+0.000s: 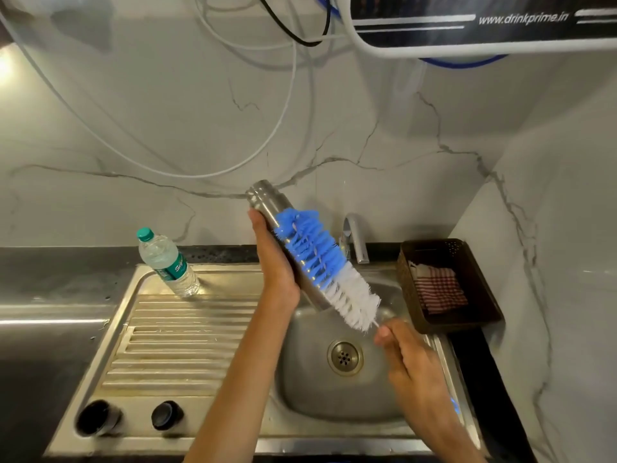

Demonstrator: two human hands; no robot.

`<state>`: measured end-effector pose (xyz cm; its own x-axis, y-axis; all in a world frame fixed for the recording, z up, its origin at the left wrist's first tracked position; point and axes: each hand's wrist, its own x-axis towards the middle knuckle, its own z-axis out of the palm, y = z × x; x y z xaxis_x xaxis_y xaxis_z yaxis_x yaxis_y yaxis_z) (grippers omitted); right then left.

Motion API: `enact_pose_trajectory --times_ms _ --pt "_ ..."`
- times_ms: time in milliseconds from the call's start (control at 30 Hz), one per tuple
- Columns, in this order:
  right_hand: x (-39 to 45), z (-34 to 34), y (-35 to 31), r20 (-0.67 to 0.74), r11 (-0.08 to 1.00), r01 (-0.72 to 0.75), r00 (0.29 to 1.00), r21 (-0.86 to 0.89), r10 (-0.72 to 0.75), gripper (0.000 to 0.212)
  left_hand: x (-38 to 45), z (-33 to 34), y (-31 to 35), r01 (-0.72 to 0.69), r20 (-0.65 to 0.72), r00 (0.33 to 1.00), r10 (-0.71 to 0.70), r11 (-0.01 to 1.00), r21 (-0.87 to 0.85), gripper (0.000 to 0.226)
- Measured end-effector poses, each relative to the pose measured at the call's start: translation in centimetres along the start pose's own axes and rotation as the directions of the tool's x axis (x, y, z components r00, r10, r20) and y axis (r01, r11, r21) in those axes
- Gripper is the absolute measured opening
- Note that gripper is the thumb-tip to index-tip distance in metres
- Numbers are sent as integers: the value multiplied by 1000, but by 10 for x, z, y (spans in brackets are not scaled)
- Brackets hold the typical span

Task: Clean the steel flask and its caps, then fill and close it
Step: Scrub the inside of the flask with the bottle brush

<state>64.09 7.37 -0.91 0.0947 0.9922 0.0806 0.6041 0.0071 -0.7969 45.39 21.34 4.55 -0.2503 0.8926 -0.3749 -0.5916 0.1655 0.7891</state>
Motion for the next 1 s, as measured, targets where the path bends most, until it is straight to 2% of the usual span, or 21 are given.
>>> enact_pose_trajectory --times_ms 100,200,300,333,433,533,633,700,800,833,900,1000 --pt "6 10 -4 -63 1000 4 998 13 -3 18 -12 -10 -20 -39 -18 999 40 998 45 81" --pt "21 10 -11 -154 998 58 986 -34 -63 17 -41 -10 -46 8 19 1000 -10 994 108 77" --pt "11 6 -1 -184 984 133 971 -118 -153 16 -18 -10 -25 1 -122 992 1 1000 16 71" --pt "4 4 4 -183 976 162 965 -143 -187 16 -7 -14 -14 -12 -158 987 13 1000 6 74" --pt "-2 -2 10 -155 931 248 943 -267 -296 24 10 -26 -12 -13 -148 989 15 1000 14 89" --pt "8 -3 1 -87 861 317 921 -397 -379 32 -18 -24 -39 73 -56 996 -68 993 88 69" --pt "7 -2 -6 13 803 357 917 -477 -400 28 -21 -26 -46 120 -64 991 -115 990 72 42" --pt "-1 -6 -11 56 876 282 957 -392 -283 31 0 -29 -30 90 -109 990 -84 995 52 41" --pt "0 -13 -9 103 988 124 988 -96 -114 37 16 -32 -7 13 -122 992 -19 999 -49 59" --pt "5 -12 -9 92 994 102 991 -43 -98 35 16 -32 -9 1 -119 993 -9 998 -67 62" --pt "17 -11 -8 52 994 106 993 -34 -104 33 -1 -31 -22 71 -111 991 -75 997 -36 69" --pt "29 -9 -7 71 984 170 984 -59 -165 15 -30 -20 -37 164 -52 985 -164 986 6 78"
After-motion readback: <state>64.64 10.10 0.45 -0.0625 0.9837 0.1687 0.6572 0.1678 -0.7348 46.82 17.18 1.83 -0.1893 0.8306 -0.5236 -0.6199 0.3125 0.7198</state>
